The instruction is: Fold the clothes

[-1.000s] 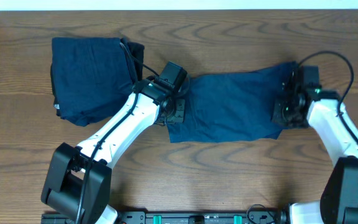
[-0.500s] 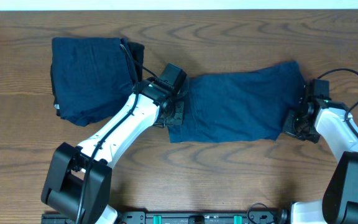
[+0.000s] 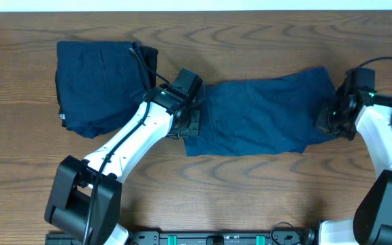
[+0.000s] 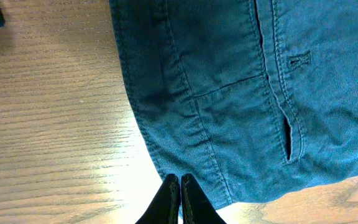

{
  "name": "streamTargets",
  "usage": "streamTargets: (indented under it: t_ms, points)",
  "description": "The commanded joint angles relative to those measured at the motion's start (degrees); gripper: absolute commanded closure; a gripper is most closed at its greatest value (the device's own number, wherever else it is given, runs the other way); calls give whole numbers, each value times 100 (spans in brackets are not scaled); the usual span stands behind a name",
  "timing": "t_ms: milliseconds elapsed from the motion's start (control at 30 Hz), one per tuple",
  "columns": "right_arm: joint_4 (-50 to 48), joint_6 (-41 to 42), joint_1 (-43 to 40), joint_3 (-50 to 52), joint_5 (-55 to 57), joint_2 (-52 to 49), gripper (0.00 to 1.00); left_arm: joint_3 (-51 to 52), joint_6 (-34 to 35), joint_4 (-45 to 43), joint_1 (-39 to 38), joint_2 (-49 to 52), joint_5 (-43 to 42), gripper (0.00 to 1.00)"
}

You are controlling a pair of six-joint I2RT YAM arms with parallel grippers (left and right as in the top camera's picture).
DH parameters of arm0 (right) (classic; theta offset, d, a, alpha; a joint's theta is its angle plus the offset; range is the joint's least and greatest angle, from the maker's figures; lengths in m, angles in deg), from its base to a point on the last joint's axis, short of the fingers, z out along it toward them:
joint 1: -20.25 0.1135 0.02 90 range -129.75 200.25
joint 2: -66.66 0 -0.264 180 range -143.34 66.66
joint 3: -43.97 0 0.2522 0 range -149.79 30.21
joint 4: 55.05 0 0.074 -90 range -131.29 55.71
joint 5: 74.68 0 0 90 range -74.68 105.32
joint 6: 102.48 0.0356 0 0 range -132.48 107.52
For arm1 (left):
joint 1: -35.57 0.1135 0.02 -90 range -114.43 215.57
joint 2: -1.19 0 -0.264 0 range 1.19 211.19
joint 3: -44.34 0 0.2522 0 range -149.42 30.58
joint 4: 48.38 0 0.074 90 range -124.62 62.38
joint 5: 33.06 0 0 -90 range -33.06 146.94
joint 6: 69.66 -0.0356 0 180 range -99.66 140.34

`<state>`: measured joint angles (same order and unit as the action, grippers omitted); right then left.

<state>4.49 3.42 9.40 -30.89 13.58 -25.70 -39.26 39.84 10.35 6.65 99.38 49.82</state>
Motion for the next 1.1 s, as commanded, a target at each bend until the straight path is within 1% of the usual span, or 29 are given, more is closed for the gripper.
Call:
streamTargets:
  t_ms: [0, 167, 233, 333, 467, 600, 700, 800, 867, 900, 967, 1033, 1067]
  points:
    - [-306, 90, -76, 313, 177, 4, 99, 42, 35, 15, 31, 28, 68, 94]
    - [-1121, 339, -90, 1056, 745, -13, 99, 42, 35, 13, 31, 28, 68, 94]
    - [-1178, 391, -133, 1176, 979, -20, 98, 42, 35, 15, 31, 28, 68, 94]
    - [-1204, 728, -249, 1215, 1370, -22, 99, 42, 33, 13, 31, 28, 70, 94]
    - [-1399, 743, -302, 1217, 1259, -24, 99, 39, 31, -4, 31, 28, 70, 94]
    - [-1394, 719, -302, 1215, 1137, -24, 99, -138, 31, 116, 107, -76, 66, 94]
    - [-1386, 721, -302, 1215, 1132, -24, 99, -299, 35, 269, 251, -363, 66, 94]
    - [-1375, 719, -299, 1215, 1008, -24, 98, -321, 251, 424, 463, -693, 63, 93]
    - [-1373, 719, -302, 1215, 911, -24, 98, -321, 376, 651, 619, -817, 15, 84]
    - [-1370, 719, -302, 1215, 863, -24, 97, -319, 376, 743, 675, -828, -48, 73]
    - [-1366, 671, -299, 1213, 732, -22, 94, -278, 372, 837, 756, -811, -291, 58]
    - [-1368, 579, -299, 1213, 619, -22, 89, -199, 372, 791, 769, -778, -527, 49]
    - [-1368, 570, -299, 1213, 590, -22, 87, -164, 372, 739, 767, -748, -605, 43]
